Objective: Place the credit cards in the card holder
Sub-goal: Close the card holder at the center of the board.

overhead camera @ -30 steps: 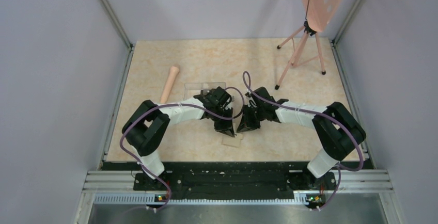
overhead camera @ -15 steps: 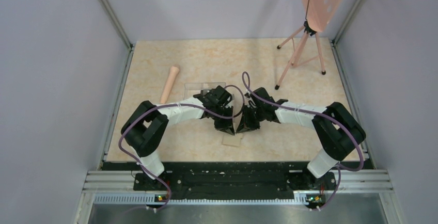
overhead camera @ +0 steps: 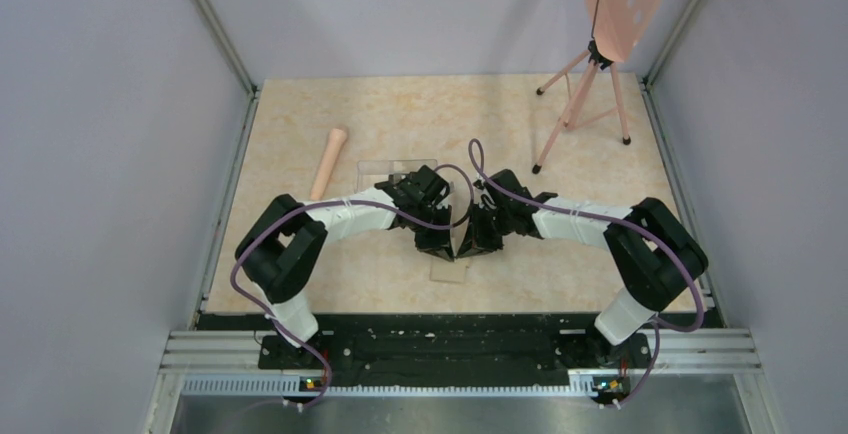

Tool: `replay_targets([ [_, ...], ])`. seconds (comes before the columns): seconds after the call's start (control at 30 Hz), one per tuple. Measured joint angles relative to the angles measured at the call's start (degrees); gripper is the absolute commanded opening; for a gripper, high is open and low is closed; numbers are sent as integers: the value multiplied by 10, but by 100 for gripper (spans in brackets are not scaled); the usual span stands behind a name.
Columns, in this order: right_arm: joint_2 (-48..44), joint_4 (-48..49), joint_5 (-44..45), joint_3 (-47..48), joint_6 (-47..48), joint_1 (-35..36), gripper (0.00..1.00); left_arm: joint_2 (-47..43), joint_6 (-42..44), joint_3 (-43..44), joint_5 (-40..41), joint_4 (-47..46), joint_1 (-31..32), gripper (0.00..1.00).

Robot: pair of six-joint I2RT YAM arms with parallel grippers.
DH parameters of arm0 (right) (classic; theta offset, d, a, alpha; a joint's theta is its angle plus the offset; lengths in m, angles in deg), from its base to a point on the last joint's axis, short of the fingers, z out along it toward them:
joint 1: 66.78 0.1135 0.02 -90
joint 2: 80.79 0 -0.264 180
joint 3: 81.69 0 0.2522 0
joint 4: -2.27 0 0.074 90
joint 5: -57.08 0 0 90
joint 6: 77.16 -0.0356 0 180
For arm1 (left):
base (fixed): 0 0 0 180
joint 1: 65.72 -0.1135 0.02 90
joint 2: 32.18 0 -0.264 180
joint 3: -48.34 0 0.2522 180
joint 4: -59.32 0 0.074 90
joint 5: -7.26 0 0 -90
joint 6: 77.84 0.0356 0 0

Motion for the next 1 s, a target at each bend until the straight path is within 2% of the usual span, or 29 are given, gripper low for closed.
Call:
replay_targets([
  [0.3,23,15,2,2,-6,8,0,20,-1,0,0,7,-2,0],
  [0.77,27,-14,35,23,-2,26,0,30,-5,4,-7,13,-7,1],
  [0.93,11,-22,61,22,1,39,0,10,2,-7,1,1,-3,41],
  [1.0,-5,-33,75,22,4,46,2,-15,6,-15,8,-3,-2,53],
])
